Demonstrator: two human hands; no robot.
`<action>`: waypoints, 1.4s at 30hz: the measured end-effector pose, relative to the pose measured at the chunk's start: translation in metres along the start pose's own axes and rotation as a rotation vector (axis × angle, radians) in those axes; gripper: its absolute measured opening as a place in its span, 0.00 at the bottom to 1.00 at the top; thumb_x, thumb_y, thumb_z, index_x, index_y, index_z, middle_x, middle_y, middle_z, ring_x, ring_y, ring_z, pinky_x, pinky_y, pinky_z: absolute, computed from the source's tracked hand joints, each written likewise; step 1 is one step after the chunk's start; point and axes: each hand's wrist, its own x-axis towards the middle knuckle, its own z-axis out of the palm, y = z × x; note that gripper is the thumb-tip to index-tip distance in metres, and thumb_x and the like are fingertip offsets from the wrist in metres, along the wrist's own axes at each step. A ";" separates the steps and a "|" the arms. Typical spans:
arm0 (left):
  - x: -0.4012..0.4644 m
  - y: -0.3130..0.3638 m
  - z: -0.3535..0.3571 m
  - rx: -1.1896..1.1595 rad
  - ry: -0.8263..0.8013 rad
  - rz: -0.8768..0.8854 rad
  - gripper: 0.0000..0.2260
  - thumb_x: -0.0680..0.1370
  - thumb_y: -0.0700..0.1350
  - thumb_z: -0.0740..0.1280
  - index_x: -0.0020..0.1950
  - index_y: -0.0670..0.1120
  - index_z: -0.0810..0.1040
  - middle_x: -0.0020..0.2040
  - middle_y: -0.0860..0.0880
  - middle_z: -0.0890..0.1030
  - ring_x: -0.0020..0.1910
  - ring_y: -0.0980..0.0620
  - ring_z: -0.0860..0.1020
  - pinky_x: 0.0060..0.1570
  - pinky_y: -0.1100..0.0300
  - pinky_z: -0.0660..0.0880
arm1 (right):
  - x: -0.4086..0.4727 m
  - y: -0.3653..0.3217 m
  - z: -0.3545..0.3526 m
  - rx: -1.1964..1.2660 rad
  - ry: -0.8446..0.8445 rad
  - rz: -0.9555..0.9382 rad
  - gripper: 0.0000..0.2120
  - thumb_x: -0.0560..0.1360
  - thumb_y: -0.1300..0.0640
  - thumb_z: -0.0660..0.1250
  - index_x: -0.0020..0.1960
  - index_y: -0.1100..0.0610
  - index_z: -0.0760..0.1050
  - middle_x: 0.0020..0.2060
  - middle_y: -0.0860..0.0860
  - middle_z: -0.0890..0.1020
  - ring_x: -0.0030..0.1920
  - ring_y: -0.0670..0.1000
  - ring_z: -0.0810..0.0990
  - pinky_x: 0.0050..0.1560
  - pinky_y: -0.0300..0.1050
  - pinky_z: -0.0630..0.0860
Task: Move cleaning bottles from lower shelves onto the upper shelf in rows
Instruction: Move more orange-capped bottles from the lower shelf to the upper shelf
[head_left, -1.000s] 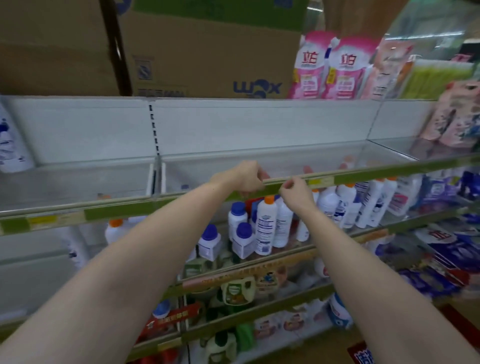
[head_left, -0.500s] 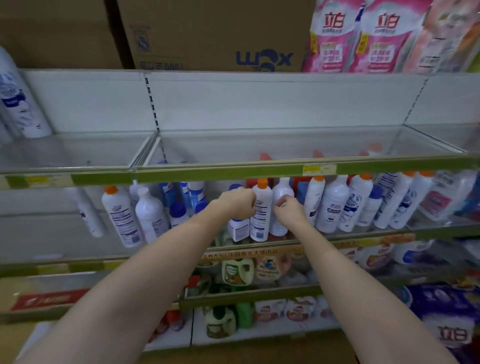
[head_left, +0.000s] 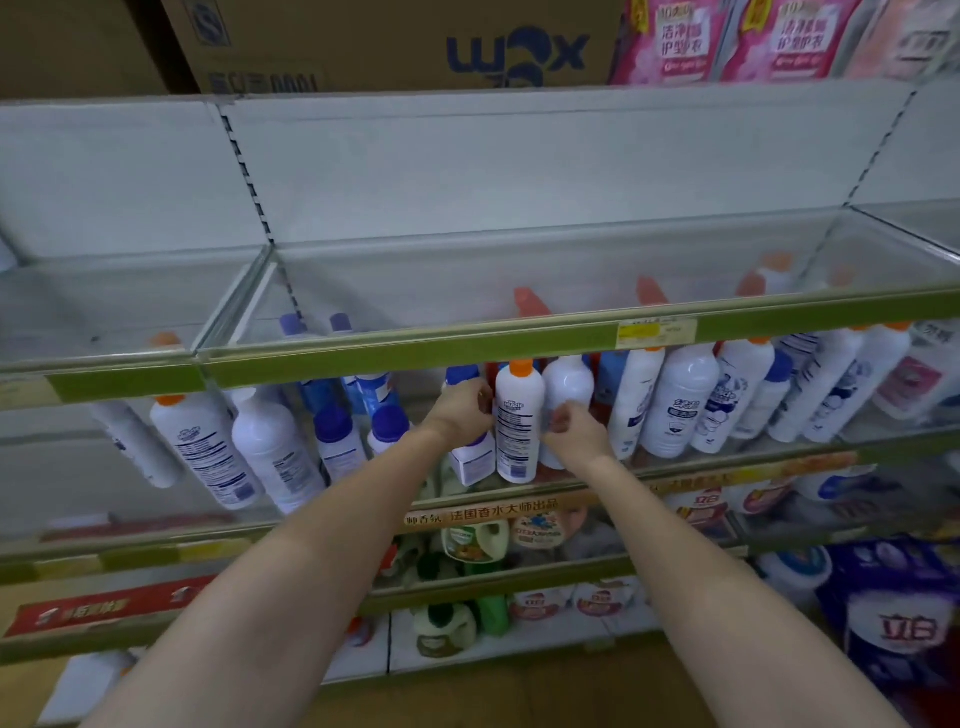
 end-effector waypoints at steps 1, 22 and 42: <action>0.006 -0.002 0.003 -0.044 -0.005 0.007 0.07 0.77 0.42 0.68 0.55 0.42 0.78 0.53 0.43 0.83 0.48 0.45 0.78 0.49 0.54 0.75 | 0.002 0.001 0.002 0.004 0.000 -0.022 0.10 0.77 0.54 0.70 0.55 0.54 0.73 0.49 0.51 0.79 0.51 0.55 0.78 0.47 0.44 0.70; -0.006 0.030 0.020 -0.364 0.019 0.051 0.24 0.66 0.35 0.80 0.61 0.42 0.79 0.52 0.47 0.82 0.53 0.47 0.79 0.56 0.52 0.78 | -0.005 0.007 -0.015 -0.087 0.008 -0.140 0.24 0.72 0.53 0.78 0.65 0.55 0.76 0.57 0.54 0.84 0.57 0.58 0.81 0.51 0.48 0.77; -0.130 0.109 0.106 -0.957 0.206 -0.352 0.18 0.74 0.45 0.76 0.61 0.43 0.77 0.54 0.43 0.84 0.49 0.45 0.84 0.43 0.52 0.82 | -0.085 0.111 -0.072 0.340 -0.591 -0.106 0.31 0.71 0.46 0.78 0.68 0.45 0.67 0.62 0.52 0.81 0.61 0.56 0.81 0.59 0.63 0.79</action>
